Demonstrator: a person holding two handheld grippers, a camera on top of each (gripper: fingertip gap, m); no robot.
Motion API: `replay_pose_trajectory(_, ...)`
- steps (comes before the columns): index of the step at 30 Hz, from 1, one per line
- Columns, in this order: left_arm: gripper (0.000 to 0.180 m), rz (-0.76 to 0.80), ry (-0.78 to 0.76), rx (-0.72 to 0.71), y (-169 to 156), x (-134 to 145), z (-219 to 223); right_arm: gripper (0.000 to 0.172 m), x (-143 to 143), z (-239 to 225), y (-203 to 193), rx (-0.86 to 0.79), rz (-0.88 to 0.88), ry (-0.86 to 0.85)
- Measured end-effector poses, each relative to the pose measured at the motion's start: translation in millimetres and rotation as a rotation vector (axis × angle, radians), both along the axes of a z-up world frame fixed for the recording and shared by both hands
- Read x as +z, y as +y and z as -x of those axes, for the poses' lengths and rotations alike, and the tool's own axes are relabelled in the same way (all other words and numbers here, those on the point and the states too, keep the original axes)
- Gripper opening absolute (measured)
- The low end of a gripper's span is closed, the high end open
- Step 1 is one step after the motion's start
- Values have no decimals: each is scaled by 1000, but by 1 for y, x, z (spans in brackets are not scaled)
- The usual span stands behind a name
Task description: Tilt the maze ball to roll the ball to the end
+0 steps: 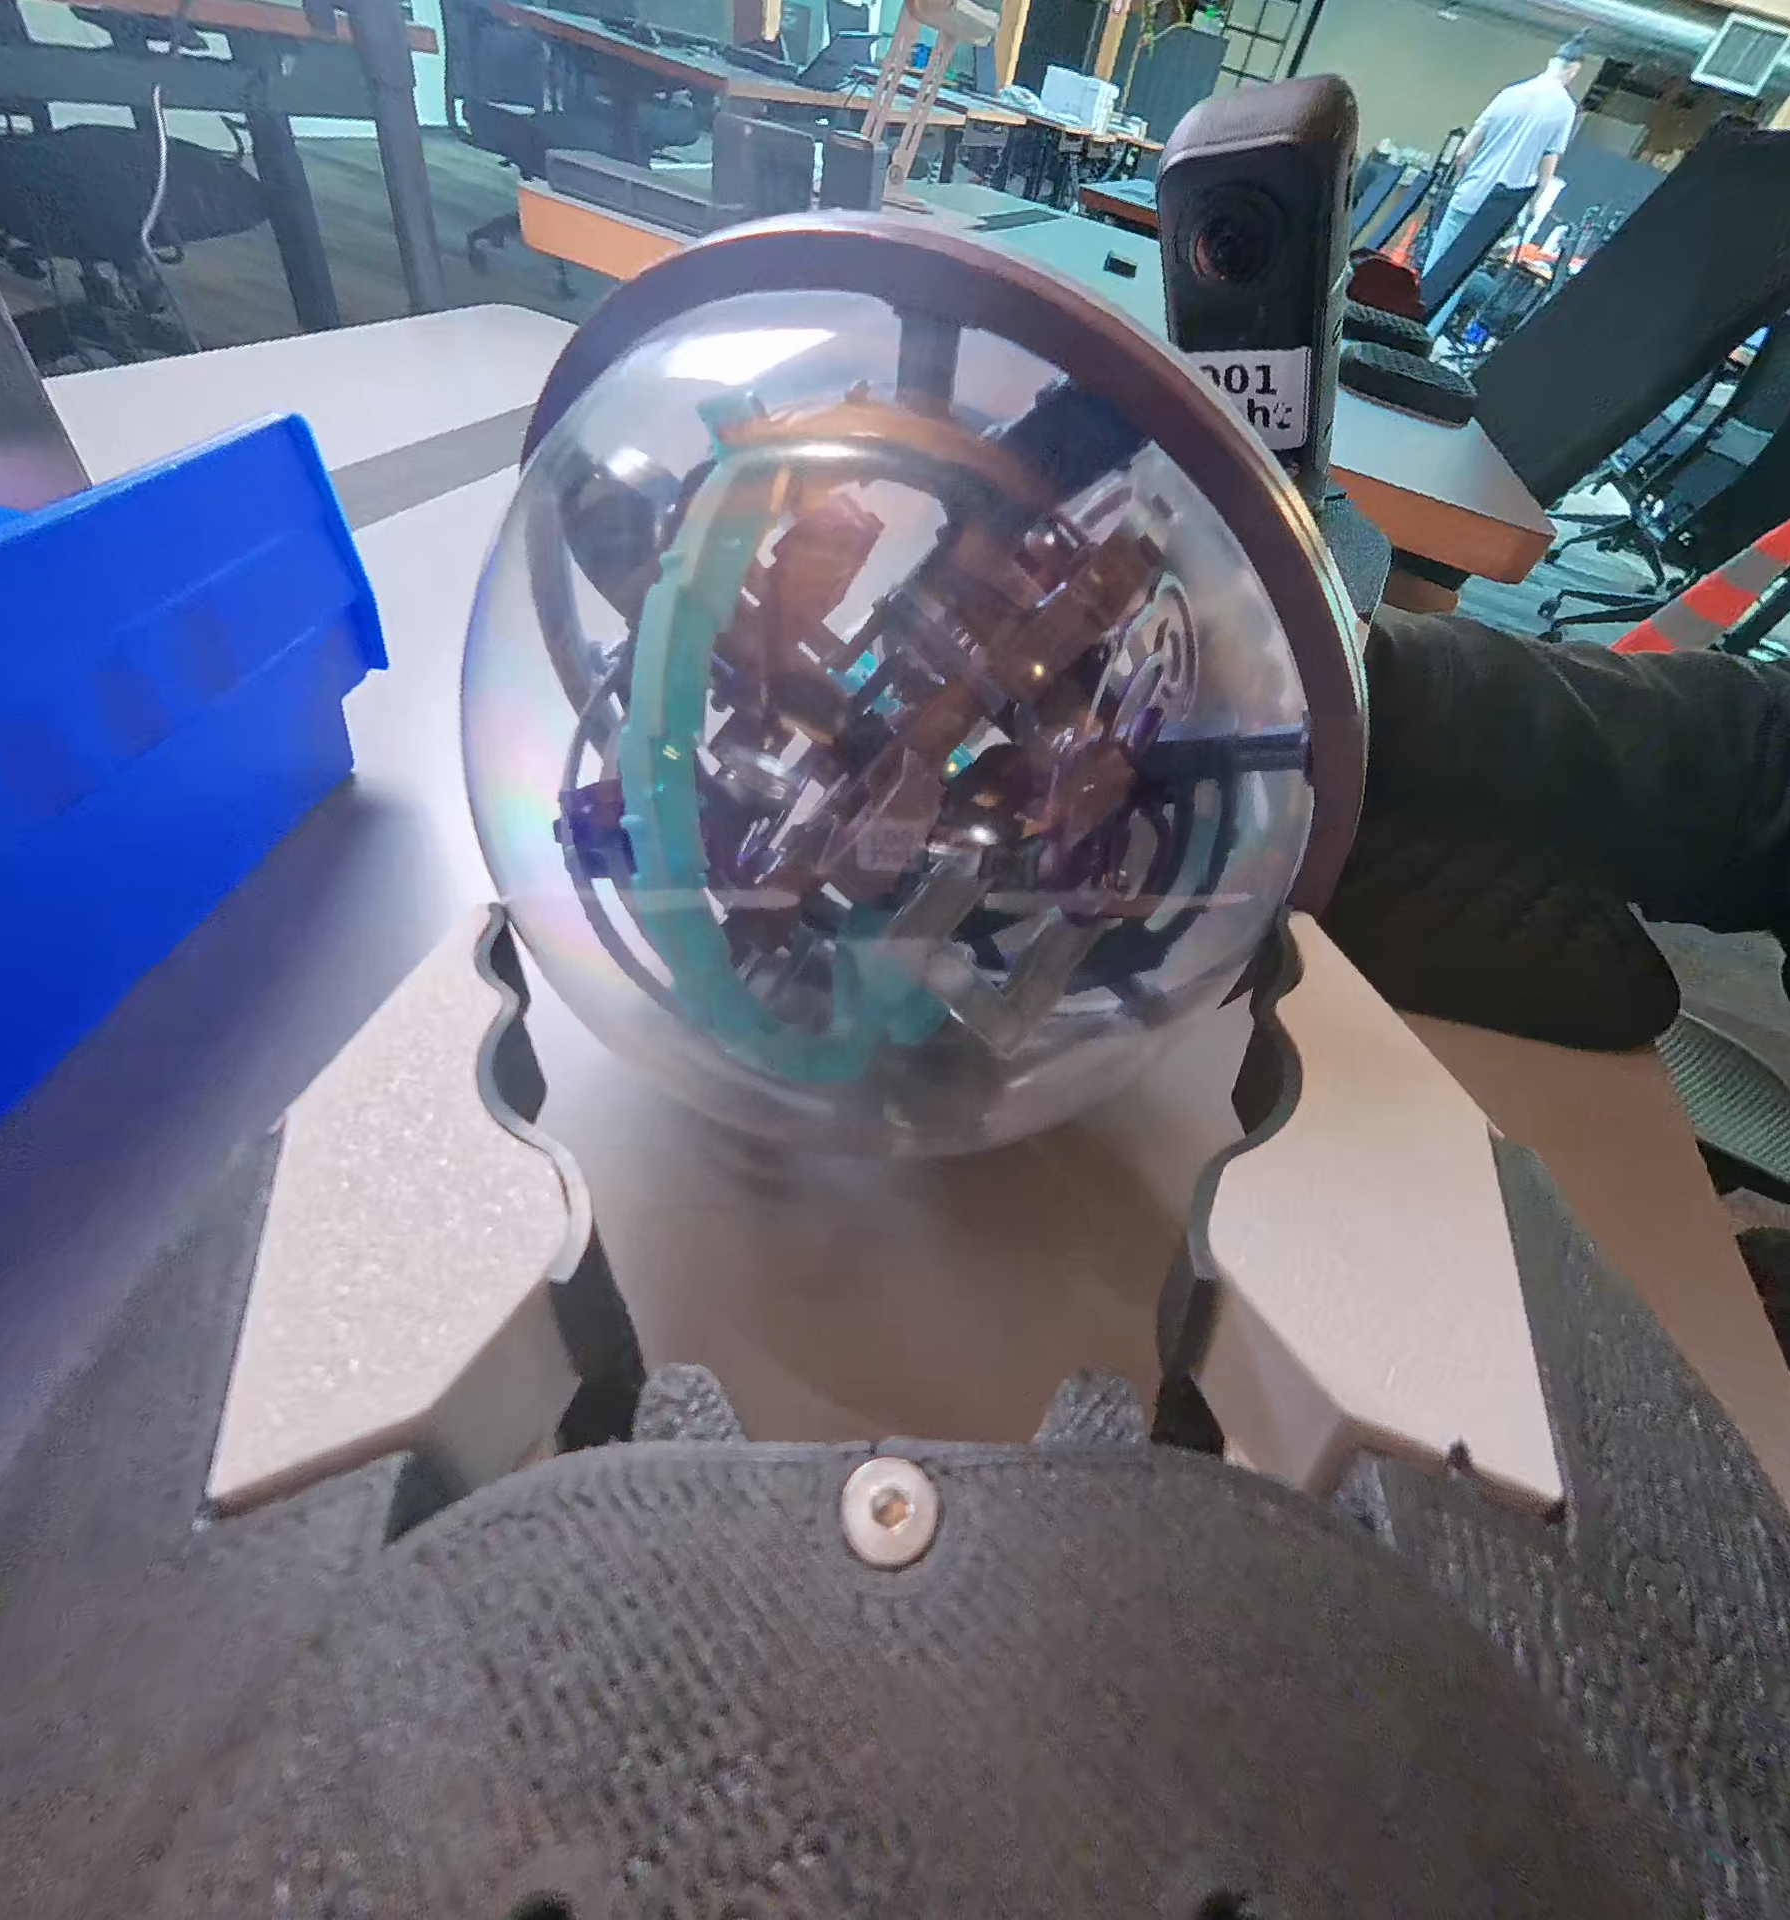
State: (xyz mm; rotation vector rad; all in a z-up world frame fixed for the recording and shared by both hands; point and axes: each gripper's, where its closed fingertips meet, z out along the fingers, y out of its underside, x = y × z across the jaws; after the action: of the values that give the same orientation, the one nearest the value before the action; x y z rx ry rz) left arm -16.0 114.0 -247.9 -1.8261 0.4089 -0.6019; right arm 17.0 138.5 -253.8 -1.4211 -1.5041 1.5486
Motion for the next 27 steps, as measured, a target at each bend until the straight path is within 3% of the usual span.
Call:
replay_pose_trajectory(9,136,-9,-51,48,-3,8,0,135,-3,-1,-5,51,99,-52)
replay_pose_trajectory(15,135,4,-104,64,2,10,3,145,25,-1,18,-113,-209,106)
replay_pose_trajectory(19,134,0,-96,69,5,12,1,142,39,0,13,-113,-400,143)
replay_pose_trajectory(27,127,-83,-52,71,0,27,0,139,17,2,4,-40,-347,55)
